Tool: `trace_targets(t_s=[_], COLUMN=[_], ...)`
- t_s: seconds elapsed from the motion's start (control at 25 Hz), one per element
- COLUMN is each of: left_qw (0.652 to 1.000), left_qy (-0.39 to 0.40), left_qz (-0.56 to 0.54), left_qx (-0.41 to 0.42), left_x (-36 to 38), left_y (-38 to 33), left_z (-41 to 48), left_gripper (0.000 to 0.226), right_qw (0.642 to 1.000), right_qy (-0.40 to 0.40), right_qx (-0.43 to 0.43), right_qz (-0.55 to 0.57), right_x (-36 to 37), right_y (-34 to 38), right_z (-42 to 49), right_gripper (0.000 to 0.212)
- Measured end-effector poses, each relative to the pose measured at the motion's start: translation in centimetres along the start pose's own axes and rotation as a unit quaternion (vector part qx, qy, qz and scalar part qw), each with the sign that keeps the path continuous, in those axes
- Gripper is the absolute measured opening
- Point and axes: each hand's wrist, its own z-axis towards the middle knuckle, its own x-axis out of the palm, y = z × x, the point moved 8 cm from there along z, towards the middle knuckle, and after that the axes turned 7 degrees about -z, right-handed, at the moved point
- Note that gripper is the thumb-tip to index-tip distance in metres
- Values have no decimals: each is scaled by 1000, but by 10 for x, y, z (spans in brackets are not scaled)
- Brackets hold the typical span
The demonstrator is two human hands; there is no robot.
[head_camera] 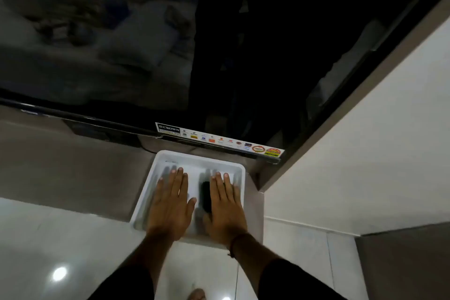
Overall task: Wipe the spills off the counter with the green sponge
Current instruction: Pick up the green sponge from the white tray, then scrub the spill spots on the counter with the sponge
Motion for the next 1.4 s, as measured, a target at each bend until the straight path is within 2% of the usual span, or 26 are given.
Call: trace_targets(t_s=[0.16,0.28,0.4,0.52,0.68,0.84,0.92,1.04,1.24,1.4], left_qw=[996,994,994,993,998,997,994,988,961,921], left_qy=[-32,-21,-16,-28,-27,-35,-48,-54,-64,-67], left_qz=[-64,-83,-73,-66,-12,-27,-45,-42,-33,-24], left_qx=[49,72,81,90,58,62,91,138,266,384], left_x=[1,13,24,26,18,-13,-32,-45,-38,-23], left_y=[16,19,21,20,15,-17,-51,-118,-303,-462], left_z=[18,22,24,22,7,-22,-39,-64,-128,-180], left_gripper=[81,76,76,77,80,85,89,92,81,82], right_qw=[998,996,998,999,999,996,993,990,967,936], right_qy=[52,68,43,20,12,-68,-106,-117,-166,-199], right_qx=[29,37,49,36,12,-26,-9,47,169,271], right_qz=[-32,-35,-21,-36,-44,-47,-56,-63,-94,-101], right_x=[31,52,55,51,30,-26,-56,-91,-138,-167], right_y=[-2,-2,-4,-2,7,11,-5,-56,-195,-302], right_z=[20,14,15,16,13,-24,-58,-118,-273,-399], right_gripper=[85,82,72,75,71,74,77,79,81,76])
